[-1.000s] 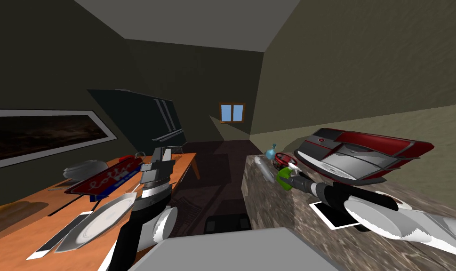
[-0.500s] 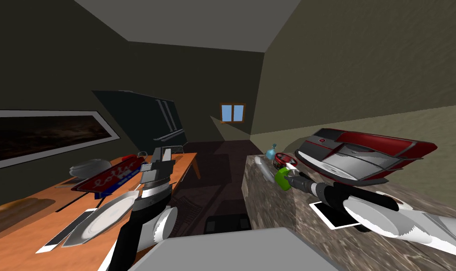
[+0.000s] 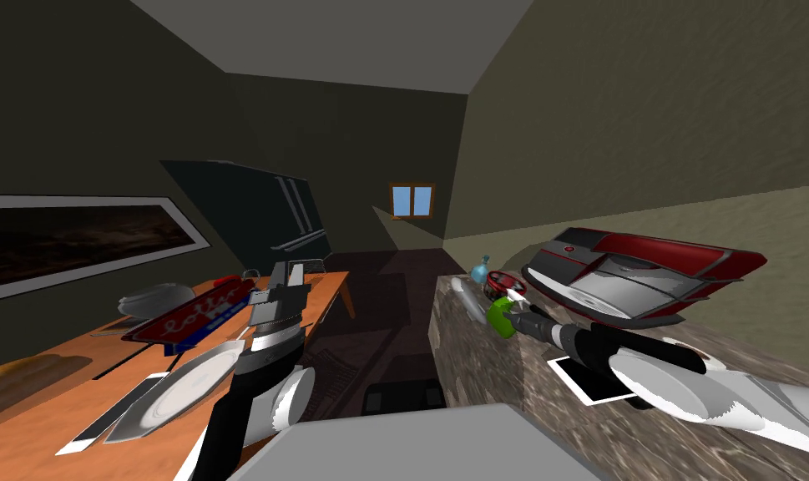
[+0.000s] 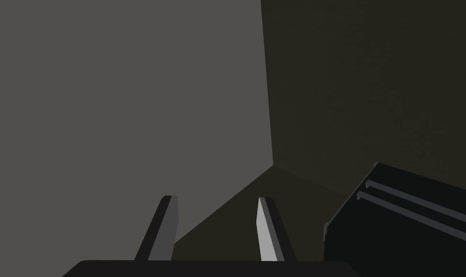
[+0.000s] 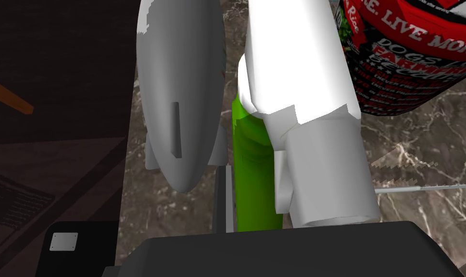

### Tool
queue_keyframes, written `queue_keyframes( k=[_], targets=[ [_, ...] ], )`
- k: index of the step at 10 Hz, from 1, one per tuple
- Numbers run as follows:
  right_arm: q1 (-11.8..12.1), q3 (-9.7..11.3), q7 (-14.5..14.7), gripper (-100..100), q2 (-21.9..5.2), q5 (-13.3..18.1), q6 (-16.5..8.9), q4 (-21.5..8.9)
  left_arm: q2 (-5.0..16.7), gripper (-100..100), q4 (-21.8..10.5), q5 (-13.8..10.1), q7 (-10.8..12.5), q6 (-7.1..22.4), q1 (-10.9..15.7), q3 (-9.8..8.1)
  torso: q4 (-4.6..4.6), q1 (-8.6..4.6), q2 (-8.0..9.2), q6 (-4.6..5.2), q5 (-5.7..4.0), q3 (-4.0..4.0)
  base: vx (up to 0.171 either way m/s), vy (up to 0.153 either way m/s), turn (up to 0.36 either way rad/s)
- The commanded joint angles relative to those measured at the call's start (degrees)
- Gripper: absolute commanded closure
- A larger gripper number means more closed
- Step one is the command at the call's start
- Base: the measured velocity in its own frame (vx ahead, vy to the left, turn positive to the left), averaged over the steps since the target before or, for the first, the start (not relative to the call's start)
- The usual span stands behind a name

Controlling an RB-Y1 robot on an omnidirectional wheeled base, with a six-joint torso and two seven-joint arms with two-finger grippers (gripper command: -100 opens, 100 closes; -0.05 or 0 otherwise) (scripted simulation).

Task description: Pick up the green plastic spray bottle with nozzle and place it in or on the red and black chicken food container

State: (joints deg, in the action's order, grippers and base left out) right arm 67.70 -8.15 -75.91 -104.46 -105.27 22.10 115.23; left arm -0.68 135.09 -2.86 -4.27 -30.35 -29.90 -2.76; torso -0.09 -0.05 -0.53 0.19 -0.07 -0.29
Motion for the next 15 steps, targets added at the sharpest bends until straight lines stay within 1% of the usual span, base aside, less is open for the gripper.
queue_keyframes(
  k=[1, 2, 4, 5, 6, 7, 8, 9, 10, 11, 12, 13, 14, 15],
  targets=[
    [-0.5, -1.4, -2.0, 100, 2.2, 2.9, -2.9, 0.2, 0.0, 0, 0.0, 0.0, 0.0, 0.0, 0.0, 0.0, 0.0, 0.0, 0.0, 0.0, 0.0, 0.0, 0.037, 0.005, -0.128],
    [-0.5, -1.4, -2.0, 100, 2.2, 3.6, -2.9, 0.2, 0.0, 0, 0.0, 0.0, 0.0, 0.0, 0.0, 0.0, -0.01, 0.0, -0.03, 0.02, 0.0, -0.02, 0.028, 0.008, -0.052],
    [-1.5, -2.5, -5.0, 100, 4.8, 7.6, -6.3, 0.3, 0.0, 0, 0.0, 0.0, 0.0, 0.0, 0.0, 0.0, 0.0, 0.01, -0.03, -0.02, 0.0, -0.02, 0.027, 0.008, -0.081],
    [-1.5, -2.5, -5.0, 100, 4.8, 8.9, -6.4, 0.3, 0.0, 0, 0.0, 0.0, 0.0, 0.0, 0.0, 0.0, 0.0, 0.02, -0.02, 0.0, 0.0, -0.01, 0.024, 0.003, -0.055],
    [-2.1, -3.0, -6.5, 100, 6.1, 11.3, -8.1, 0.4, 0.0, 0, 0.0, 0.0, 0.0, 0.0, 0.0, 0.0, -0.01, 0.02, -0.01, -0.04, -0.02, -0.02, 0.02, 0.005, -0.077],
    [-2.6, -3.6, -8.0, 100, 7.5, 13.1, -9.8, 0.5, 0.0, 0, 0.0, 0.0, 0.0, 0.0, 0.0, 0.0, -0.01, 0.05, 0.01, -0.04, -0.02, 0.0, 0.031, 0.009, -0.139],
    [-2.6, -3.6, -8.0, 100, 7.5, 14.2, -9.8, 0.5, 0.0, 0, 0.0, 0.0, 0.0, 0.0, 0.0, 0.0, -0.01, 0.07, 0.01, 0.0, -0.01, 0.0, 0.025, 0.008, -0.036],
    [-3.2, -4.2, -9.5, 100, 8.8, 16.0, -11.5, 0.6, 0.0, 0, 0.0, 0.0, 0.0, 0.0, 0.0, 0.0, -0.01, 0.07, 0.0, -0.07, -0.01, -0.01, 0.021, 0.005, -0.042],
    [-3.2, -4.2, -9.5, 100, 8.8, 16.9, -11.5, 0.6, 0.0, 0, 0.0, 0.0, 0.0, 0.0, 0.0, 0.0, 0.0, 0.07, 0.0, -0.05, 0.0, 0.0, 0.017, 0.004, -0.039],
    [-3.7, -4.7, -11.0, 100, 10.1, 19.0, -13.2, 0.6, 0.0, 0, 0.0, 0.0, 0.0, 0.0, 0.0, 0.0, 0.0, 0.07, 0.02, -0.06, 0.01, 0.01, 0.02, 0.005, -0.072],
    [-3.7, -4.7, -11.0, 100, 10.1, 19.5, -13.2, 0.6, 0.0, 0, 0.0, 0.0, 0.0, 0.0, 0.0, 0.0, 0.01, 0.08, 0.03, -0.03, 0.02, 0.02, 0.017, 0.005, -0.045],
    [-4.3, -5.3, -12.4, 100, 11.4, 21.9, -15.0, 0.7, 0.0, 0, 0.0, 0.0, 0.0, 0.0, 0.0, 0.0, 0.0, 0.09, 0.04, -0.05, 0.02, 0.02, 0.018, 0.005, -0.083],
    [-4.8, -5.9, -13.9, 100, 12.7, 23.5, -16.7, 0.8, 0.0, 0, 0.0, 0.0, 0.0, 0.0, 0.0, 0.0, 0.01, 0.1, 0.05, -0.01, 0.04, 0.03, 0.031, 0.012, -0.102],
    [-4.8, -5.9, -13.9, 100, 12.7, 24.8, -16.7, 0.8, 0.0, 0, 0.0, 0.0, 0.0, 0.0, 0.0, 0.0, 0.01, 0.12, 0.03, 0.0, 0.04, 0.02, 0.023, 0.01, -0.046]
  ],
)
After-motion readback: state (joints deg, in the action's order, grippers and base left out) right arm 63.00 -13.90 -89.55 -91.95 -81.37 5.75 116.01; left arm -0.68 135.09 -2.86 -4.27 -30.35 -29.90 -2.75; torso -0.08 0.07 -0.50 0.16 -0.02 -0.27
